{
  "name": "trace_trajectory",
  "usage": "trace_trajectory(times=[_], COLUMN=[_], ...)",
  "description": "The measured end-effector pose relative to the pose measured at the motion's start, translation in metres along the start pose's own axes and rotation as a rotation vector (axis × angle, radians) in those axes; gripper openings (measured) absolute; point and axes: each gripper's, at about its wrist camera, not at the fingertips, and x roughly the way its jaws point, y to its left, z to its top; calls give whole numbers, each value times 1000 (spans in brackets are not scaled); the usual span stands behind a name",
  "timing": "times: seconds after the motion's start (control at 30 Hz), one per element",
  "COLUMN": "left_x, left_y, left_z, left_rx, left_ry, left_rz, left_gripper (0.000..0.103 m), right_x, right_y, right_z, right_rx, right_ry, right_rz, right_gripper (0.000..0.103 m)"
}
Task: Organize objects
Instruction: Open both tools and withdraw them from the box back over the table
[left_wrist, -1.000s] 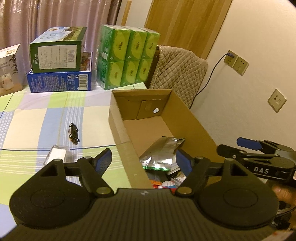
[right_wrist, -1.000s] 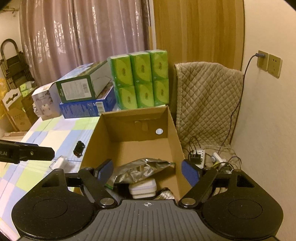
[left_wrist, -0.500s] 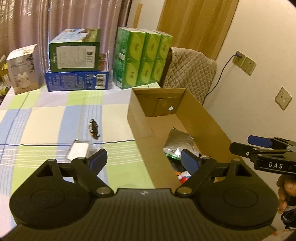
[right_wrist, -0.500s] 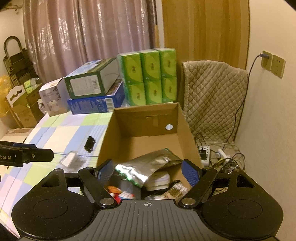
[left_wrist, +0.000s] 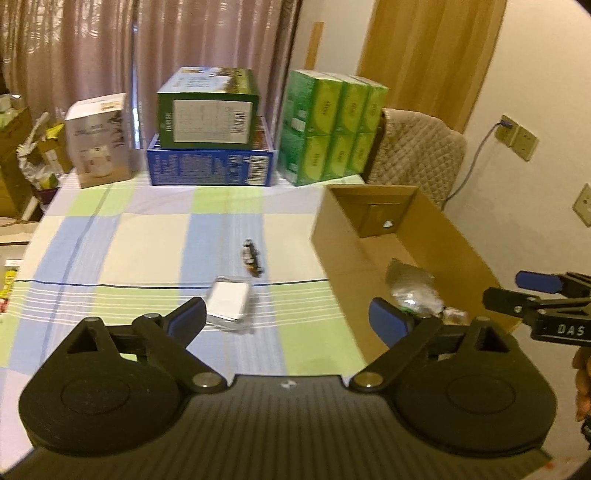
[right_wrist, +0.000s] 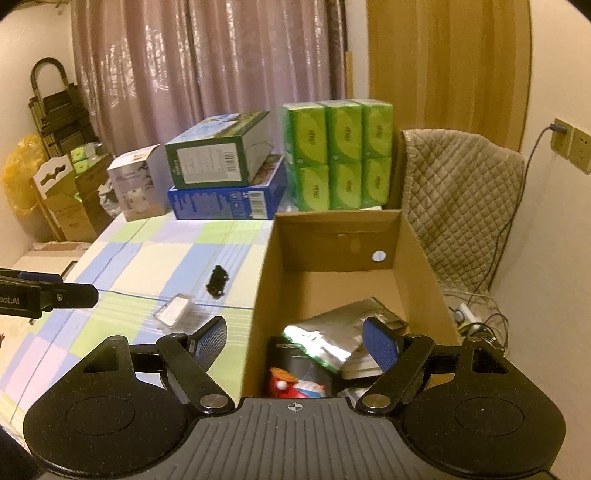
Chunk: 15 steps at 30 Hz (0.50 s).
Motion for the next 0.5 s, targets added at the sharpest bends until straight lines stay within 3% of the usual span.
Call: trace_trajectory(times=[0.23,0.5], left_x=[-8,-10], left_y=[37,74], left_z=[-1,-7], left_rx=[-3,21], left_ry=[-24,-27], left_rz=[85,181], left_gripper=[102,102], right_x=[7,20], right_y=[26,58], right_z=[3,7], right_rx=[-17,-21], right_ry=[-4,-24], right_rz=[41,94], right_gripper=[78,78])
